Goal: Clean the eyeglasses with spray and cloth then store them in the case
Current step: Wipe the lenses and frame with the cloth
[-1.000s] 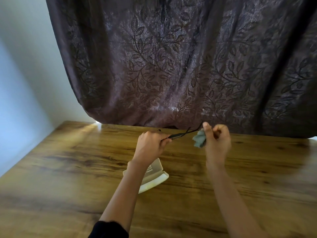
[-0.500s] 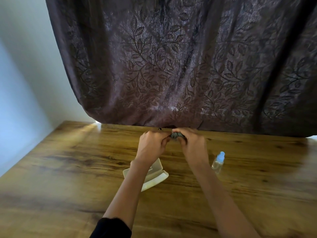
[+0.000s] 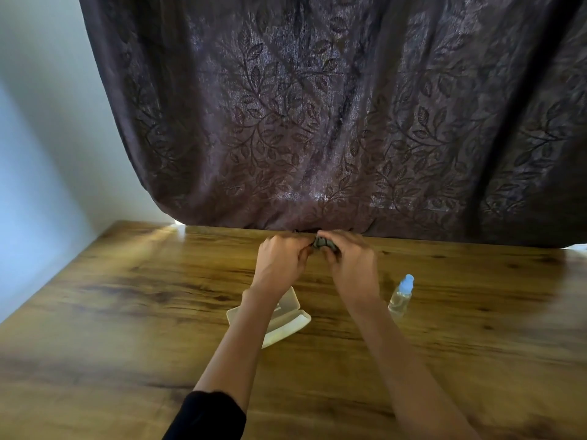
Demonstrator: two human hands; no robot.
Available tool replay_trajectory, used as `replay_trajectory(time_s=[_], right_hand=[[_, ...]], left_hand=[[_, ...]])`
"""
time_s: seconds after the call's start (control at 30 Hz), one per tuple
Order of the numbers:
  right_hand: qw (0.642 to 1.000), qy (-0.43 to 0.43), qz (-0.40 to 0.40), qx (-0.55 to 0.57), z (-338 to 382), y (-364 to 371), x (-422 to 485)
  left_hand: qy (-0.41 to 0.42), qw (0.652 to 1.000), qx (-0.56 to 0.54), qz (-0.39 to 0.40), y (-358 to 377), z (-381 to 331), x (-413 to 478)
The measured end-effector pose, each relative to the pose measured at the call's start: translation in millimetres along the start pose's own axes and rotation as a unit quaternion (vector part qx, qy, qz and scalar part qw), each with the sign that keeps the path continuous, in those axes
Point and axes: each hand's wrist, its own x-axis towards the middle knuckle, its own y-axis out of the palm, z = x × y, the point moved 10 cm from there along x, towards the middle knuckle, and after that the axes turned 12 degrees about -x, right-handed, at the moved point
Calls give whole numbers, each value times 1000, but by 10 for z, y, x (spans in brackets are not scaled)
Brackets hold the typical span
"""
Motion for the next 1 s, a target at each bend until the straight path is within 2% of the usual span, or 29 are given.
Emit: replay_trajectory(time_s=[0.07,0.3,0.47,0.53,0.7,0.8,1.0], right_hand=[[1000,-1,6,2,-21,15,-2],[996,89,-2,-32,-443,-106,13],[1000,-1,7,-4,6,18,-38],[1000,-4,-1,3,-16,2,-35],[998,61,-10,-31,-449,-111,-1],[997,75,-2,-33,-454,-88,-20],[1000,-3,10,-20,22,32,-80]], left_hand=[[1,1000,-6,0,2,7,-3],[-4,999,-42,-5,-35,86,-41],[30,999,-21,3,-9,-83,28],[38,999,-18,1,-27,-86,24],[13,999,-34,-17,-102,84,-24],[25,999,-39,-17,-98,4,-9],[36,999,1,9,3,-119,-18]])
